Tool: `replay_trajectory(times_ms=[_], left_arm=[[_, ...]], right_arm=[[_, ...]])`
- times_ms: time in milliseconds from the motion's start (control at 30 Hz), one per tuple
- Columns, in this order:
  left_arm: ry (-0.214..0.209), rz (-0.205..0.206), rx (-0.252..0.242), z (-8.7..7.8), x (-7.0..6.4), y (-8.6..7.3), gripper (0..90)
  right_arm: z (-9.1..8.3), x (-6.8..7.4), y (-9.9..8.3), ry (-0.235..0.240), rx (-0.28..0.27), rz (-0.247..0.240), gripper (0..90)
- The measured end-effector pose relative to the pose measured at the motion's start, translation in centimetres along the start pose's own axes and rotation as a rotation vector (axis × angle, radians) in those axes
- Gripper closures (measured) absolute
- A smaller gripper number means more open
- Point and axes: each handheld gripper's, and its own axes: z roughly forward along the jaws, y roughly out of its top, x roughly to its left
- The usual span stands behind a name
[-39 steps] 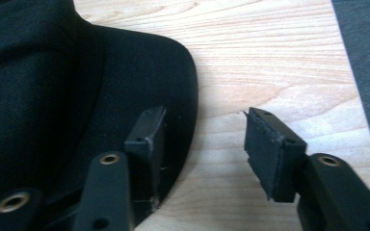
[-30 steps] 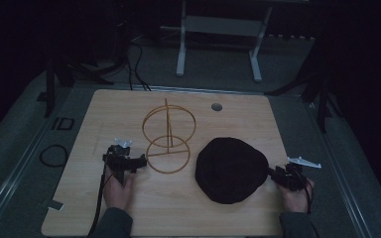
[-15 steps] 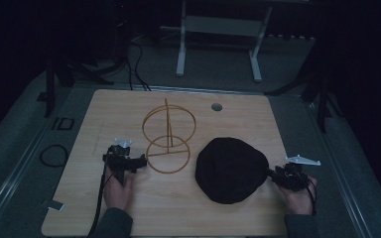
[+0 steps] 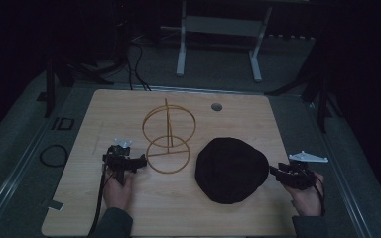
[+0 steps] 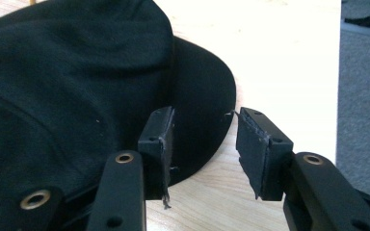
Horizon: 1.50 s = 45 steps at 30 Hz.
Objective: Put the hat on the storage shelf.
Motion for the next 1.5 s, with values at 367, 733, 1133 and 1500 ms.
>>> replay_trajectory(times_ms=[367,733,1133,1500], left_arm=[[0.0,-0.001,-0.001,0.0,0.0,0.0,0.7],[0.0,-0.002,-0.002,0.0,0.0,0.0,0.6],[0.002,-0.004,-0.001,0.0,-0.1,0.0,0.7],[0.003,-0.007,-0.002,0.0,-0.1,0.0,0.7]], right_arm=[[-1.0,1.0,1.4,0.018,0.001,-0.074,46.4],[-0.6,2.9,2.9,0.088,0.002,-0.163,41.5],[0.5,4.8,4.1,0.123,0.027,-0.262,36.6],[1.3,6.0,5.0,0.155,0.036,-0.316,28.1]])
